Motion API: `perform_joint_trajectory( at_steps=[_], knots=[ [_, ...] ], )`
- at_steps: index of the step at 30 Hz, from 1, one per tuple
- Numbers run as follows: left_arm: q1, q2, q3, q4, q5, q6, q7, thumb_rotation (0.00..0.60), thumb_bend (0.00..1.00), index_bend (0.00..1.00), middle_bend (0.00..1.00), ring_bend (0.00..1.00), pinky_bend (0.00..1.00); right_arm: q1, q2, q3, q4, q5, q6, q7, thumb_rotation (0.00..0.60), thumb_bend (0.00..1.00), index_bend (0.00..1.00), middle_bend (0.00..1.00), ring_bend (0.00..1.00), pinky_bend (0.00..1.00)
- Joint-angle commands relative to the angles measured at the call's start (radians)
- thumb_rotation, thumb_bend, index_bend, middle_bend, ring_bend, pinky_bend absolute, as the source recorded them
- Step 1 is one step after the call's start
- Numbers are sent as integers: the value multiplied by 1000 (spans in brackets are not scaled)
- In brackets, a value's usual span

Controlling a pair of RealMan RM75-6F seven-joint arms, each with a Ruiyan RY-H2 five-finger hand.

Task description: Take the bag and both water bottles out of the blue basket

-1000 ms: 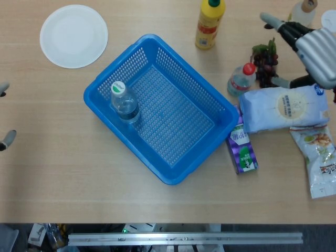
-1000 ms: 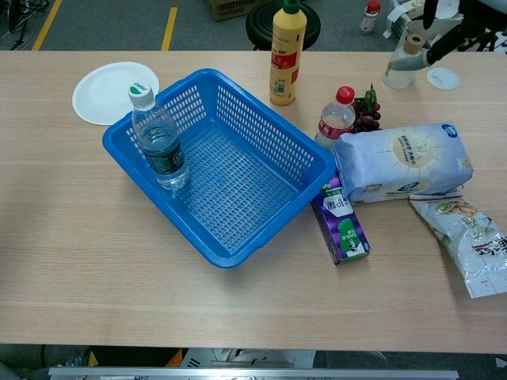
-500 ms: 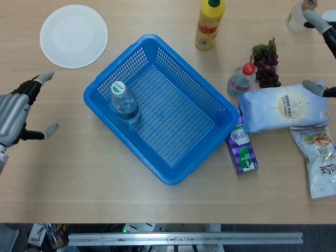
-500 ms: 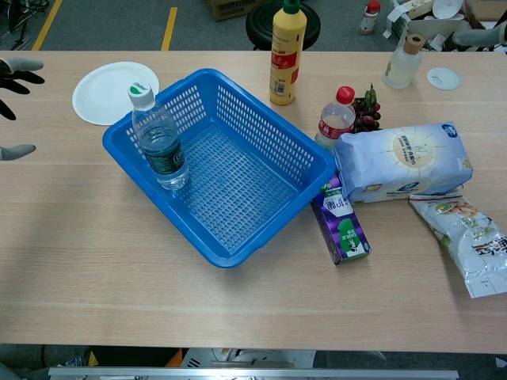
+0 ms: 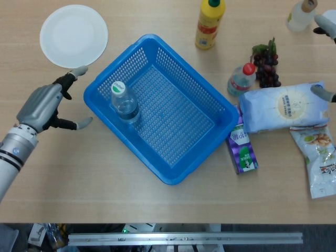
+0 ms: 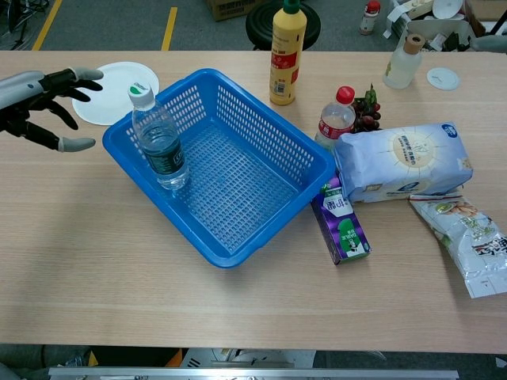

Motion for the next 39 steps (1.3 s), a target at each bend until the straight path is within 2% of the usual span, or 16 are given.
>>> perform_joint_trajectory(
  at_steps=[1, 7, 12, 19, 30, 34, 39],
  knots=[
    [-32, -26, -7, 14, -29, -36, 2, 495, 224, 0, 96, 133, 328, -5, 0, -2, 12, -6, 0, 15, 600, 90, 15, 255, 252, 520],
    [-90, -70, -28, 37, -96, -100, 3, 468, 224, 0, 99, 137, 334, -15, -1, -6, 39, -18, 6, 49, 600, 91, 15, 255, 252, 519],
    [-123, -91, -38, 44, -139, -128, 10, 408, 224, 0, 101, 140, 334, -23, -3, -8, 61, -21, 10, 73, 600, 90, 16, 256, 252, 519],
    [-149, -121, -46, 47, -170, -124, 30, 375, 221, 0, 103, 140, 334, -33, -5, -8, 80, -26, 17, 100, 600, 91, 16, 257, 252, 519],
    [-163, -163, -42, 42, -177, -106, 38, 367, 220, 0, 107, 144, 334, -48, 2, -10, 86, -36, 29, 116, 600, 91, 16, 259, 252, 519],
    [-176, -196, -44, 61, -182, -102, 45, 426, 221, 0, 113, 149, 334, -54, 9, -13, 81, -42, 33, 119, 600, 91, 16, 259, 252, 519],
    [-184, -234, -43, 91, -196, -91, 57, 576, 221, 0, 126, 155, 334, -64, 18, -14, 77, -45, 43, 122, 600, 91, 16, 260, 252, 519]
  ],
)
